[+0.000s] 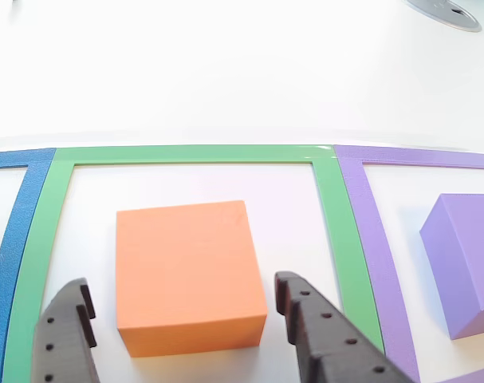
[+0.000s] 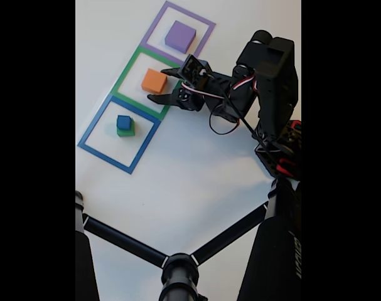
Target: Tower of hanoi
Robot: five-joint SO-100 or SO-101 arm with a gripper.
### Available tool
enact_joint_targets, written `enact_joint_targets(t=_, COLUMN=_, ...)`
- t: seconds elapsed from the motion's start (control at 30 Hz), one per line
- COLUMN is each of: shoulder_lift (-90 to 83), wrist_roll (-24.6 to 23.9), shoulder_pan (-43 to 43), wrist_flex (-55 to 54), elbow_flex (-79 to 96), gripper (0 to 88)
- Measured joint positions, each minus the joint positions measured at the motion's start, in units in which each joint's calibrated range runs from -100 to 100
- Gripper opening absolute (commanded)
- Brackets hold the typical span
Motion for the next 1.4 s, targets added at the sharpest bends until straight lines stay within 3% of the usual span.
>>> enact_joint_targets(t=0.1, shoulder_lift=0.00, wrist_roll=0.00, shoulder_pan=0.23, wrist_flex=0.00, elbow_flex=0.00, gripper=27.1)
enact_joint_targets(t=0.27, shoulder_lift=-3.04, wrist_roll=0.00, shoulder_pan=0.23, wrist_flex=0.24, elbow_flex=-0.44, gripper=12.5)
enact_joint_targets(t=0.33, shoulder_lift=-6.42, wrist_roll=0.00, shoulder_pan=0.23, wrist_flex=1.37, elbow_flex=0.00, gripper=11.0)
enact_joint_targets(t=0.6, shoulder_lift=-25.50, wrist_roll=-0.36, shoulder_pan=0.23, wrist_flex=12.98, elbow_flex=4.60, gripper=2.4)
enact_joint_targets(t=0.77, shoulder_lift=-37.40, wrist_roll=-0.36, shoulder_pan=1.76, wrist_flex=24.43, elbow_flex=5.14, gripper=1.3)
enact_joint_targets(t=0.9, shoulder_lift=-50.15, wrist_roll=-0.36, shoulder_pan=2.11, wrist_flex=39.82, elbow_flex=4.43, gripper=1.3)
enact_joint_targets(t=1.03, shoulder_lift=-63.40, wrist_roll=-0.36, shoulder_pan=3.28, wrist_flex=63.52, elbow_flex=-3.28, gripper=1.7)
enact_joint_targets(t=1.23, shoulder_lift=-71.00, wrist_roll=-0.18, shoulder_pan=3.16, wrist_flex=103.59, elbow_flex=-25.06, gripper=1.9)
enact_joint_targets(t=1.4, shoulder_lift=-73.53, wrist_roll=-0.18, shoulder_pan=0.70, wrist_flex=128.90, elbow_flex=-43.47, gripper=1.9)
